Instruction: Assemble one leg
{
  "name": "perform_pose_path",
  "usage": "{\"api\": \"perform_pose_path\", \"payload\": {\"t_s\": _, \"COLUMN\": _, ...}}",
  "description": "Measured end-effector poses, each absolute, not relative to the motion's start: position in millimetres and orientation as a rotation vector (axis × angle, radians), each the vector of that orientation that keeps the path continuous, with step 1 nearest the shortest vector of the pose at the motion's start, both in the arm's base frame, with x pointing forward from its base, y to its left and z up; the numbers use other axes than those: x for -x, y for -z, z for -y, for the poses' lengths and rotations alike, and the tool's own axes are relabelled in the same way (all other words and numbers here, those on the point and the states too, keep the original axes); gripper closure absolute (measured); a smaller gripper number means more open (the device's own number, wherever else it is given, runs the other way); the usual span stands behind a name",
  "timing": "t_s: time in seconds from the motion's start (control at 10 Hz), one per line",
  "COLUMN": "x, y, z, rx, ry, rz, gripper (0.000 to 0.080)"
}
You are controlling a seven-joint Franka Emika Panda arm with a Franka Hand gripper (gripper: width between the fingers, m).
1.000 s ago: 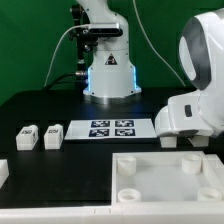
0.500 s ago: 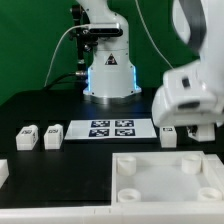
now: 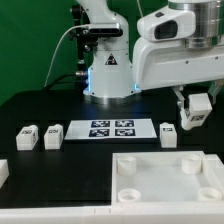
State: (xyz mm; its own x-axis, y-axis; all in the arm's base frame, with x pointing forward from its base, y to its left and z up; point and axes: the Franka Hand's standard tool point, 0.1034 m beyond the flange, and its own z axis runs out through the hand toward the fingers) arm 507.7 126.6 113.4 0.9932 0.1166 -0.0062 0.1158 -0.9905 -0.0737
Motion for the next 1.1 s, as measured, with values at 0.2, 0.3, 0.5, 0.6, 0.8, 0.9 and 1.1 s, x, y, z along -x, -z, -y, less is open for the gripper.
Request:
{"api": "perform_pose_path", "payload": {"t_s": 0.2, "x": -519.1, "y": -113.9, "z": -126.0, "rx": 3.037, "ry": 0.277, "rz": 0.173, "gripper": 0.0509}}
{"api": "perform_pose_path", "payload": {"t_s": 0.3, "x": -537.0, "y": -117.9, "z": -124.8, "rx": 3.006, "ry": 0.451, "rz": 0.162, "gripper": 0.0509}}
{"api": "perform_pose_path", "payload": {"t_s": 0.5, "x": -573.8, "y": -133.8, "z": -119.1, "rx": 2.963, "ry": 0.669, "rz": 0.173, "gripper": 0.0509}}
{"api": "perform_pose_path", "payload": {"t_s": 0.6, "x": -585.3, "y": -140.4, "z": -126.3, "rx": 2.906, "ry": 0.844, "rz": 0.175, "gripper": 0.0509}}
{"api": "perform_pose_path", "payload": {"t_s": 0.8, "x": -582.6, "y": -134.5, "z": -125.9, "rx": 2.877, "ry": 0.933, "rz": 0.175, "gripper": 0.0509}}
{"api": "perform_pose_path", "payload": {"t_s": 0.9, "x": -583.2, "y": -134.4, "z": -125.8, "rx": 2.884, "ry": 0.918, "rz": 0.178, "gripper": 0.0508}}
{"api": "perform_pose_path", "payload": {"t_s": 1.1, "x": -583.6, "y": -133.5, "z": -123.9, "rx": 2.889, "ry": 0.916, "rz": 0.193, "gripper": 0.0508}}
